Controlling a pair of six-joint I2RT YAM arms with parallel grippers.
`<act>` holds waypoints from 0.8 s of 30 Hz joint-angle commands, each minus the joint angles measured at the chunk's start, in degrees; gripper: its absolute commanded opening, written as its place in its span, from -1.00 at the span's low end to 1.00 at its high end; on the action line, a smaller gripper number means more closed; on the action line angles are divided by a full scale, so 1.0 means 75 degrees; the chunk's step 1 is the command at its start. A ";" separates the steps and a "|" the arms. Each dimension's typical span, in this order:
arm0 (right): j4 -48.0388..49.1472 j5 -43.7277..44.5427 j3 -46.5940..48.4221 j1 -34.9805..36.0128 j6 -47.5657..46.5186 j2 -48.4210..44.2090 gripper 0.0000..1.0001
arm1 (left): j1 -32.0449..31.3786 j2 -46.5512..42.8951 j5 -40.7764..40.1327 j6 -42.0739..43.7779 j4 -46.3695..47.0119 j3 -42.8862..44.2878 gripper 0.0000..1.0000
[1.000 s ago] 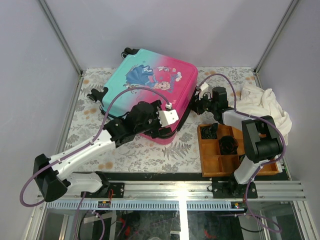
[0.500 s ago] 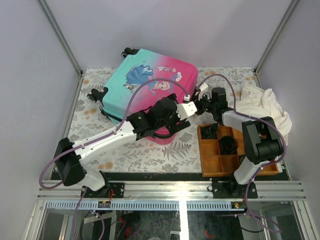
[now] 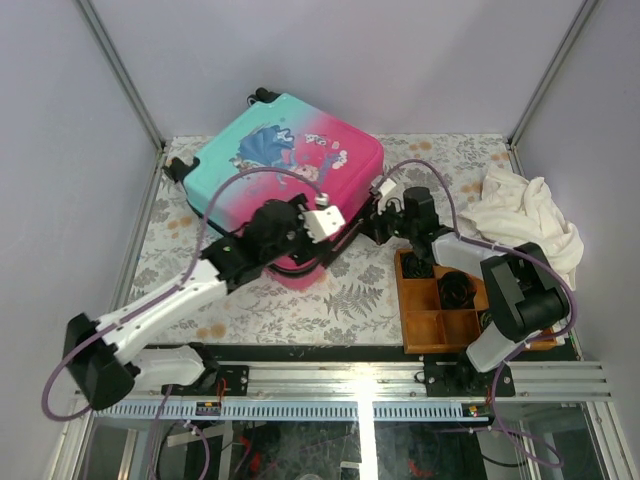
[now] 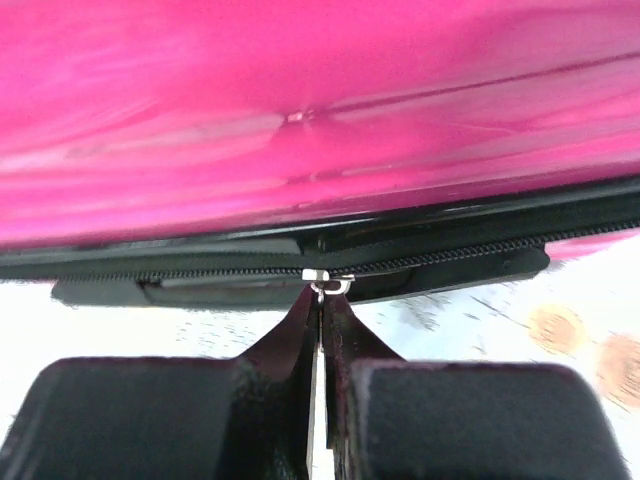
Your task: Pack the luggage
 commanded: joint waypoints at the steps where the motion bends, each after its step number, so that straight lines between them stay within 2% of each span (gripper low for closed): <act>1: 0.0094 -0.0164 -0.0209 0.0752 0.0528 -0.0385 -1.00 | 0.1477 -0.0947 -0.0228 0.1342 -0.1590 -0.1089 0.33; 5: 0.0021 0.0179 -0.0263 0.1016 0.0573 -0.0571 -1.00 | 0.2144 -0.1586 0.0286 0.1991 -0.1986 -0.1481 0.24; 10: -0.0333 0.1587 0.0025 0.0863 -0.0124 -0.0601 -1.00 | 0.2246 -0.1729 0.0460 0.2080 -0.2237 -0.1620 0.19; 12: -0.0369 0.1820 0.0197 0.0595 -0.0213 -0.0565 -1.00 | 0.2270 -0.1667 0.0456 0.2102 -0.2218 -0.1684 0.17; 24: -0.0566 0.1845 0.0956 -0.0794 -0.0822 -0.0116 -1.00 | 0.2329 -0.1182 0.0947 0.1965 -0.2156 -0.1648 0.10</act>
